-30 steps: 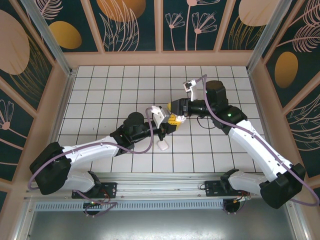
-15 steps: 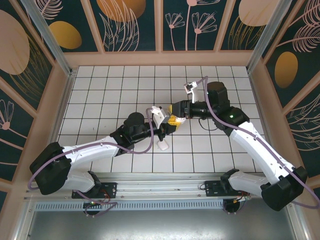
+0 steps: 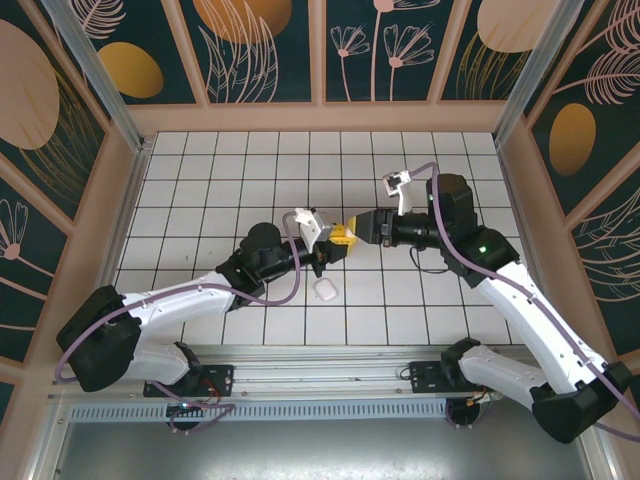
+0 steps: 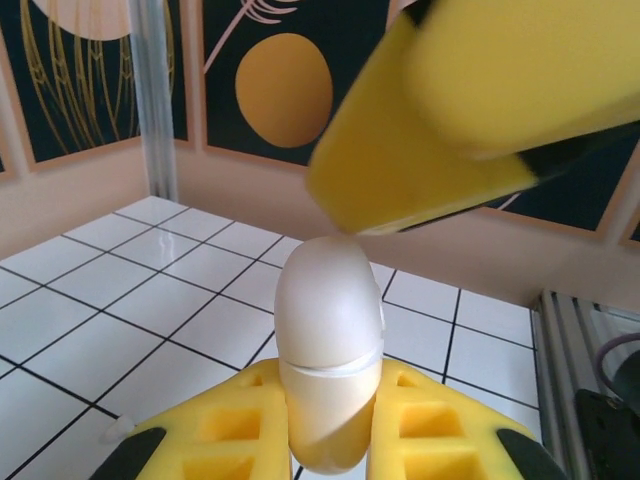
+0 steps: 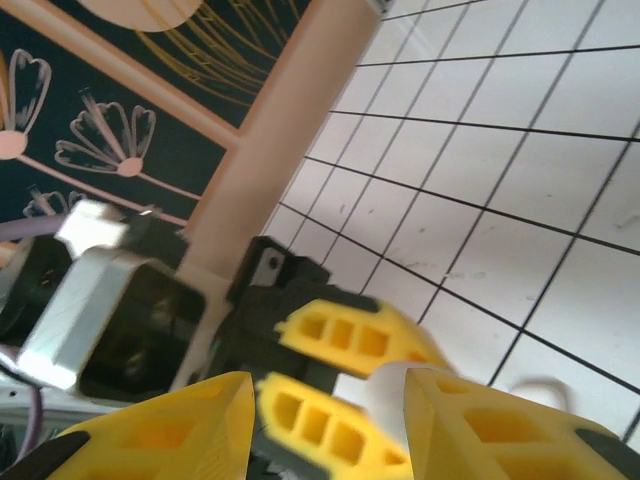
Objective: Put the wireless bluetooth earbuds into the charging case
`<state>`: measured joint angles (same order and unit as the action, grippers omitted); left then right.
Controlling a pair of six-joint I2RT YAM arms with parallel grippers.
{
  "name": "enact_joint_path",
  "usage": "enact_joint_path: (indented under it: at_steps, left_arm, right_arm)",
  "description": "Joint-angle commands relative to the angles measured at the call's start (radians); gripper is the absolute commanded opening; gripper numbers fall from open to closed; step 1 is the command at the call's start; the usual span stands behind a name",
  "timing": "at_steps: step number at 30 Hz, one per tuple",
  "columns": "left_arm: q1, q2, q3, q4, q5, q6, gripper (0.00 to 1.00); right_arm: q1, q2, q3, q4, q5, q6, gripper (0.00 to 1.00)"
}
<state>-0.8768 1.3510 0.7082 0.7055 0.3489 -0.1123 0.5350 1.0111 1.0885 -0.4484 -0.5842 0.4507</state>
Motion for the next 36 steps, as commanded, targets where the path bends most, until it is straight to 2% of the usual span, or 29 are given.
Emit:
enact_joint_path:
  at_steps: [1,7,12,22,25,30,36]
  left_arm:
    - [0.004,-0.018,0.004,0.054,0.062,0.005,0.00]
    - [0.017,-0.044,0.003,0.021,0.013,-0.018,0.00]
    - [0.069,-0.049,-0.018,0.070,0.043,-0.108,0.00]
    - [0.104,-0.034,0.000,0.071,0.037,-0.116,0.00]
    - [0.105,-0.026,0.013,0.049,0.053,-0.104,0.00]
    - [0.111,-0.029,0.016,0.031,0.086,-0.107,0.00]
    - [0.115,-0.043,0.021,0.019,0.143,-0.120,0.00]
  right_arm:
    - [-0.015,0.052,0.016,-0.022,0.015,-0.010,0.44]
    - [-0.013,0.086,0.003,0.000,-0.032,-0.005,0.42]
    - [-0.012,0.062,-0.043,0.062,-0.064,0.031,0.40]
    - [0.043,-0.017,-0.137,0.124,-0.080,0.116,0.38]
    - [0.042,-0.025,-0.130,0.082,-0.042,0.098,0.38]
    - [0.024,-0.026,-0.010,0.000,0.067,0.038,0.34]
    - [0.018,0.023,0.031,0.019,0.133,-0.004,0.33]
